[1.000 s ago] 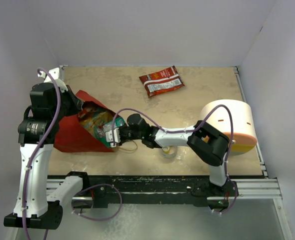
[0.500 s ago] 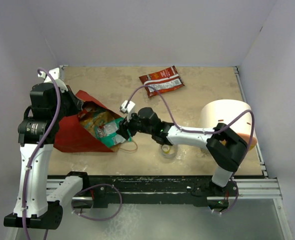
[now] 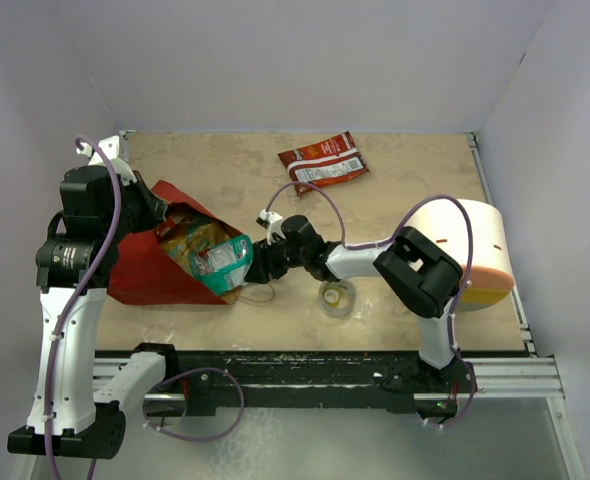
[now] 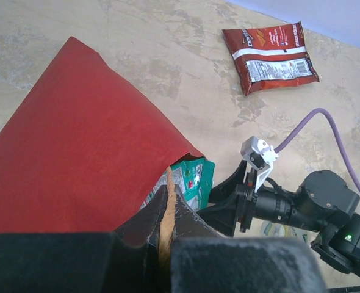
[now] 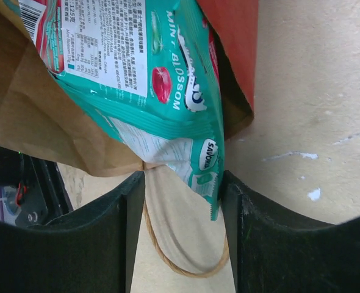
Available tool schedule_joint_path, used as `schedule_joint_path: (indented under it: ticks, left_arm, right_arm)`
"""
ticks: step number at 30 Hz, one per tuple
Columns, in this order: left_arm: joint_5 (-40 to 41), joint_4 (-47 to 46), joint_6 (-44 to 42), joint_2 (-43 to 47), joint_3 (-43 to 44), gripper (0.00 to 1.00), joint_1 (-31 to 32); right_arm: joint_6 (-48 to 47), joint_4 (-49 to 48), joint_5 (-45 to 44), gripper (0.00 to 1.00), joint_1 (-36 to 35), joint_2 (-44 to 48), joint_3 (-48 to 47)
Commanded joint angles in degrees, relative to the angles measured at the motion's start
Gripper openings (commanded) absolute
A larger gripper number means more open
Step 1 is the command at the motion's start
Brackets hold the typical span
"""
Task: Take the snacks out of the paper bag
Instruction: Take out the snack from the paper bag.
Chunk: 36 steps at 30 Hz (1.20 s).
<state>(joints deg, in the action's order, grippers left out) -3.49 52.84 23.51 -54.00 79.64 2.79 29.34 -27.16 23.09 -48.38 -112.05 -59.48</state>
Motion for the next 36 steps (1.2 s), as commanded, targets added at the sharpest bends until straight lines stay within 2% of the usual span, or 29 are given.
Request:
schedule_joint_path:
  ticks: [1, 6, 13, 16, 19, 20, 23, 28, 30, 33, 36]
  left_arm:
    - [-2.0, -4.3, 1.7, 0.8, 2.1, 0.00, 0.0]
    - [-3.2, -4.5, 2.0, 0.5, 2.1, 0.00, 0.0]
    - [-3.4, -4.4, 2.2, 1.0, 2.3, 0.00, 0.0]
    - [-3.5, -4.0, 2.1, 0.8, 2.7, 0.00, 0.0]
    - [-3.4, -3.9, 2.1, 0.8, 2.9, 0.00, 0.0]
    - [-3.2, -3.9, 2.0, 0.8, 3.0, 0.00, 0.0]
    - [-1.9, -3.8, 1.3, 0.5, 3.0, 0.00, 0.0]
    - [-1.3, -4.4, 0.2, -0.4, 3.5, 0.00, 0.0]
    - [-1.0, -4.5, -1.0, -0.2, 4.1, 0.00, 0.0]
    - [-0.3, -4.9, -2.8, 1.0, 4.0, 0.00, 0.0]
    - [0.2, -5.4, -4.9, 2.5, 3.0, 0.00, 0.0]
  right_arm:
    - [4.7, -8.7, 4.6, 0.55, -0.2, -1.0, -2.3]
    - [8.5, -12.4, 6.6, 0.56, -0.2, -2.7, -2.4]
    - [8.7, -13.1, 3.7, 0.55, -0.2, -5.3, -4.2]
    - [8.3, -14.0, 3.3, 0.44, -0.2, -5.5, -3.4]
    - [8.1, -15.2, 4.0, 0.27, -0.2, -4.0, -1.6]
    - [7.8, -16.0, 4.5, 0.17, -0.2, -2.2, -0.4]
    - [7.6, -17.9, 4.9, 0.00, -0.3, 3.2, 4.4]
    - [7.1, -16.0, 8.0, 0.00, -0.2, 14.1, 13.4]
    - [2.2, -9.6, 6.2, 0.00, -0.2, 19.6, 15.2]
    - [-7.3, 3.6, -4.8, 0.00, -0.1, 29.3, 15.8]
    - [-12.3, 10.0, -19.2, 0.00, 1.0, 38.8, 16.7]
